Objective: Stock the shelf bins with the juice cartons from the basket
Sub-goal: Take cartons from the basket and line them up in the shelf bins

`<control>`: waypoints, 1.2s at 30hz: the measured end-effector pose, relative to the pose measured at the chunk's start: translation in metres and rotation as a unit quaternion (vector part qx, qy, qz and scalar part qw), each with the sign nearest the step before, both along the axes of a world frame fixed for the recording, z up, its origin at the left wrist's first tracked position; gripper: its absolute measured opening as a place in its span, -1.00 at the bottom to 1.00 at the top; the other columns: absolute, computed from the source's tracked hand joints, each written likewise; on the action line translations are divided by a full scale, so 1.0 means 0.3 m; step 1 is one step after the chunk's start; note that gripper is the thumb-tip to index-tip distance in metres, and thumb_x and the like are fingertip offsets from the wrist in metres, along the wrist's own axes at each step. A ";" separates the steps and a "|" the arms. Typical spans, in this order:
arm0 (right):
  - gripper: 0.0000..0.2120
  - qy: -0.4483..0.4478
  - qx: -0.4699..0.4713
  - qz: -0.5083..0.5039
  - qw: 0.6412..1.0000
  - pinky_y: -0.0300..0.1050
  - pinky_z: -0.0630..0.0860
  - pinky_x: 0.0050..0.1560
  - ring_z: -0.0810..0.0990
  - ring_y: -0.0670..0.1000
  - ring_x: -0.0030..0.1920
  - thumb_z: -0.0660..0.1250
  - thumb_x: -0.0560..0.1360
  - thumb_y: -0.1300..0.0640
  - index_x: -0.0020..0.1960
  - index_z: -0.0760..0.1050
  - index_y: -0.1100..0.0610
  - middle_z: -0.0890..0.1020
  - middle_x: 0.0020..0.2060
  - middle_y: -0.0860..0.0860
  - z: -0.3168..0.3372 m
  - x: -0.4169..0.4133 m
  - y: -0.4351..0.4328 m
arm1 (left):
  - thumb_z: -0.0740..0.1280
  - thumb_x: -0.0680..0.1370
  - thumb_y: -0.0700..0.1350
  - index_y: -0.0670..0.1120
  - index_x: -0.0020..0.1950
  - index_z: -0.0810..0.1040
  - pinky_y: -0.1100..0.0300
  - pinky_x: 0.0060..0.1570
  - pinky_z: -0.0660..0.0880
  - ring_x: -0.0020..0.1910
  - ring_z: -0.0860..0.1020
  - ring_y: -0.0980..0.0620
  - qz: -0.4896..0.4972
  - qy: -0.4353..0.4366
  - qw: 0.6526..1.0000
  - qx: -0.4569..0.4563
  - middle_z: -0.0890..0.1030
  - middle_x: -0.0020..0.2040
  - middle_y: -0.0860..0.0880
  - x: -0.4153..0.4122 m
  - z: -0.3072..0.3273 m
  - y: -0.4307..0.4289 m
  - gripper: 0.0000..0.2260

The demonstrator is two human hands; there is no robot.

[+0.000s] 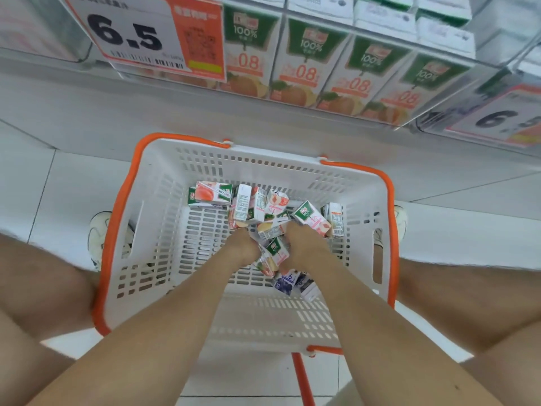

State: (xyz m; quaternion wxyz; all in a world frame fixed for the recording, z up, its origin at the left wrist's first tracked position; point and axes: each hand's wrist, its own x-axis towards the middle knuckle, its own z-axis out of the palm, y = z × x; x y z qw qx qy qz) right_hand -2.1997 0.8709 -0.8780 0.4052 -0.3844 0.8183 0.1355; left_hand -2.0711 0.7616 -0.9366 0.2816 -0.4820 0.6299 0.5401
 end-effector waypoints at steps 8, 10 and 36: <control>-0.43 -0.104 0.033 -0.071 0.992 -0.04 0.58 -0.07 0.66 0.09 -0.04 0.74 0.24 -0.12 0.03 0.54 0.12 0.65 -0.10 -0.03 0.011 -0.058 0.027 | 0.57 0.51 -0.16 -0.12 -0.18 0.51 0.12 -0.11 0.45 -0.17 0.53 -0.07 -0.035 -0.009 0.999 0.004 0.51 -0.22 -0.08 0.023 0.041 0.024 -0.76; -0.40 -0.144 0.041 -0.082 0.985 0.00 0.66 -0.02 0.70 0.07 -0.06 0.73 0.28 -0.08 0.17 0.59 0.17 0.70 -0.01 0.00 0.039 -0.087 0.032 | 0.56 0.53 -0.14 -0.03 -0.27 0.48 0.18 -0.11 0.43 -0.17 0.52 -0.02 -0.051 0.009 0.999 -0.010 0.50 -0.26 -0.01 0.015 0.084 0.023 -0.70; -0.60 -0.156 -0.398 -0.080 0.900 0.17 0.67 -0.14 0.73 0.07 -0.28 0.56 0.52 -0.02 0.14 0.43 0.13 0.70 -0.05 0.14 0.826 0.023 -0.210 | 0.50 0.60 -0.09 -0.09 0.23 0.65 -0.06 0.01 0.72 -0.02 0.75 -0.16 0.004 0.305 0.949 -0.078 0.72 0.03 -0.22 0.205 1.090 -0.354 -0.77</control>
